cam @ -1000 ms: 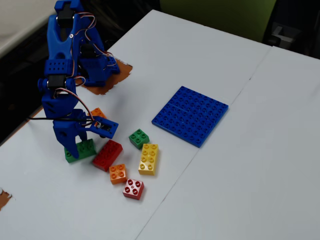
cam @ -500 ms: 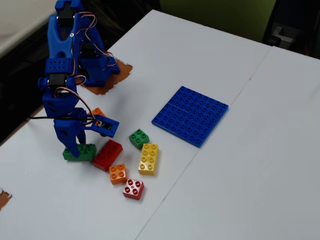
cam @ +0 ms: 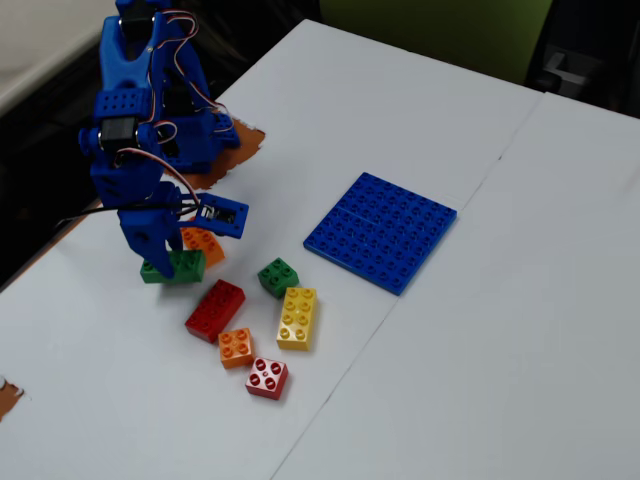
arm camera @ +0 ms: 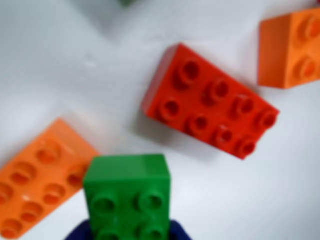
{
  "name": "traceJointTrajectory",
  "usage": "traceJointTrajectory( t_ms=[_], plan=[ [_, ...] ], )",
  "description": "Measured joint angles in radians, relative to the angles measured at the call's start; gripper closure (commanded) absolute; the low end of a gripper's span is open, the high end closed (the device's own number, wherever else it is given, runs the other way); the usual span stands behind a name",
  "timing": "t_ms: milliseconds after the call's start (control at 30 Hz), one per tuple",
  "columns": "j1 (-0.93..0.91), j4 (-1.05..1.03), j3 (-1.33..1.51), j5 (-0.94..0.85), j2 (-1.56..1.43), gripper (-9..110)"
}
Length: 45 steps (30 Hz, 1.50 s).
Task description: Pick up the 2x4 green block and go up the 8x8 blue block.
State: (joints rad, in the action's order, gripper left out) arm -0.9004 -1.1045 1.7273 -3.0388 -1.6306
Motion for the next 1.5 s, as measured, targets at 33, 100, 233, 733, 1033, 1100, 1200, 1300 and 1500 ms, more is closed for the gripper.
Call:
traceJointTrajectory(
  t_ms=[33,100,233,733,1033,1100,1200,1300,1500],
  plan=[
    [0.017,-0.017,0.0,0.031,-0.029,96],
    [0.052,-0.046,0.0,0.097,-0.083,96],
    [0.138,-0.101,0.0,0.273,-0.184,96],
    [0.65,-0.255,0.0,1.22,-0.489,97],
    [0.821,-0.034,0.002,1.448,-0.5,97],
    [0.838,0.014,0.002,1.451,-0.492,97],
    [0.864,0.092,0.002,1.451,-0.468,97],
    [0.881,0.176,0.002,1.453,-0.433,97],
    [0.894,0.367,0.002,1.453,-0.324,97]
  ],
)
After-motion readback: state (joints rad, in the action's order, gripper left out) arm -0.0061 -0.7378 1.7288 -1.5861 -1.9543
